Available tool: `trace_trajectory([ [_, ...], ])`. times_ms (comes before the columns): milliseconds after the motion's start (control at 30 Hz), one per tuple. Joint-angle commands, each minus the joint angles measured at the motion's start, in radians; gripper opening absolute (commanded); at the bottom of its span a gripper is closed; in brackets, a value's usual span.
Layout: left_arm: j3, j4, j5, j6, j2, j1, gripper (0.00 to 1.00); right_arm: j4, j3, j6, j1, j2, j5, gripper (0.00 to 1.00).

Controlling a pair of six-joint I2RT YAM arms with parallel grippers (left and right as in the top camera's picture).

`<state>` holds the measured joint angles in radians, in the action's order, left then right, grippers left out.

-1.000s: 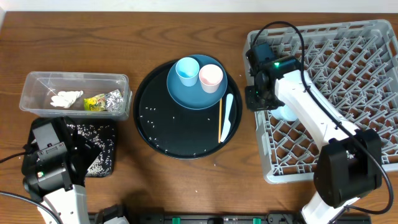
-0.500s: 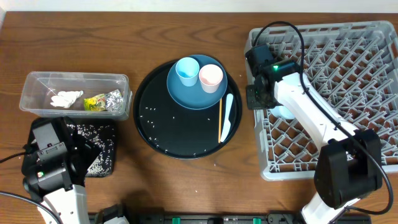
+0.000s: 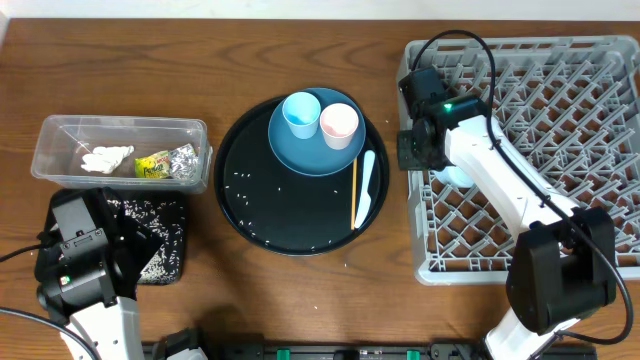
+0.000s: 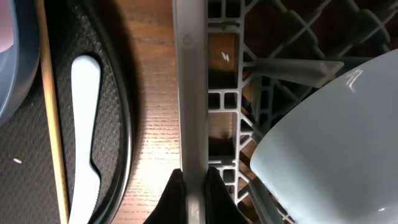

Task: Sort waste into correct bins and load items into the dishwasher rack
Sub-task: 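Lift the right gripper out of the rack and move it left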

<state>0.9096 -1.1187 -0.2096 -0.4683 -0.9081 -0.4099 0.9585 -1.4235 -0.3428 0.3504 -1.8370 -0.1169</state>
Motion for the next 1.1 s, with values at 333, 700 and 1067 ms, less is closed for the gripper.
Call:
trace_trajectory([
  [333, 0.013, -0.002, -0.011, -0.001, 0.001, -0.004, 0.98, 0.035, -0.054, 0.053, -0.029, 0.003, -0.089, 0.22],
  [700, 0.013, -0.002, -0.011, -0.001, 0.001, -0.004, 0.98, 0.142, -0.278, 0.052, -0.027, 0.068, 0.026, 0.33],
  [1067, 0.013, -0.002, -0.011, -0.001, 0.001, -0.004, 0.98, 0.129, -0.28, 0.017, -0.023, 0.084, 0.246, 0.31],
])
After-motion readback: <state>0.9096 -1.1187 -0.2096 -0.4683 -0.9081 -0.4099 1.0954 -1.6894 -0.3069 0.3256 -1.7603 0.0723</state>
